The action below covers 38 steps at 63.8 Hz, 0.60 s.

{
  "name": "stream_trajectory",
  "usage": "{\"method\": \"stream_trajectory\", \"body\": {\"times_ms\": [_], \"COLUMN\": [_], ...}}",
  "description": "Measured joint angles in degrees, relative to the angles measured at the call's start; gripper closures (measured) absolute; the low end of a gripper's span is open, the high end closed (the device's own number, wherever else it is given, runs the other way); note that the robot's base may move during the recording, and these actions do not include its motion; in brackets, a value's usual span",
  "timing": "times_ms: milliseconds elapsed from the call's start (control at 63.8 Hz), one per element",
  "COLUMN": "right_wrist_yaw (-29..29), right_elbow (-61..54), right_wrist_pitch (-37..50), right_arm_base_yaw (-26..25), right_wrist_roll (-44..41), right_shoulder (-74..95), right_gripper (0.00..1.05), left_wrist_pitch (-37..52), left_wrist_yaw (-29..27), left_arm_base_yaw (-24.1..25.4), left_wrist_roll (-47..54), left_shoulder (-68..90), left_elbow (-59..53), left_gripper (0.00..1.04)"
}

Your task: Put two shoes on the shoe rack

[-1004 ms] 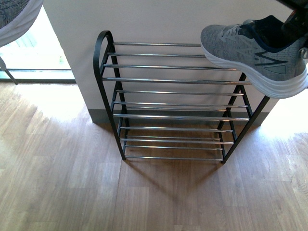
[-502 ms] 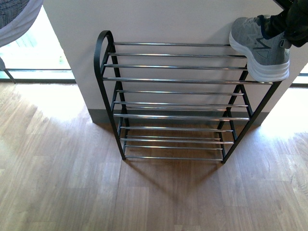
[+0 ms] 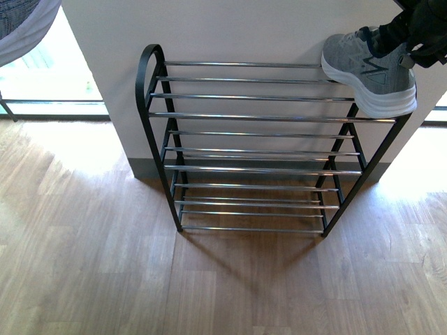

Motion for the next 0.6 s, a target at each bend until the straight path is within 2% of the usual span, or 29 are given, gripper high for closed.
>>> {"method": "stream_trajectory", "body": {"times_ms": [267,392,470,517,596], "right_wrist_yaw": [-3.1,-8.6,-16.0,-22.8,-30.6], "right_elbow": [-7.3,-15.4,-24.9,-32.3,-40.6], "right_wrist_pitch": [8.5,15.5,21.5,26.0,27.6], "right_arm_base_yaw": [1.1,1.2,1.2,1.0,0.4], "right_wrist_roll": [-3.3,-8.5,-12.5,-15.1,-18.6], "right_shoulder": [-5.2,-13.1,-22.3,-29.4,-38.0], "right_gripper": [0.3,0.08,0.09,0.09,0.09], "left_wrist_pitch": [0.0,0.0,0.0,0.0,0.0], "left_wrist_yaw": [0.0,0.0,0.0,0.0,0.1], "left_arm_base_yaw": [0.0,0.0,0.0,0.0,0.0], "left_wrist_roll": [0.0,0.0,0.0,0.0,0.0], "left_shoulder": [0.0,0.0,0.0,0.0,0.0], "left_elbow": [0.0,0.0,0.0,0.0,0.0], "left_gripper": [1.03,1.03,1.03,1.03,1.03]}}
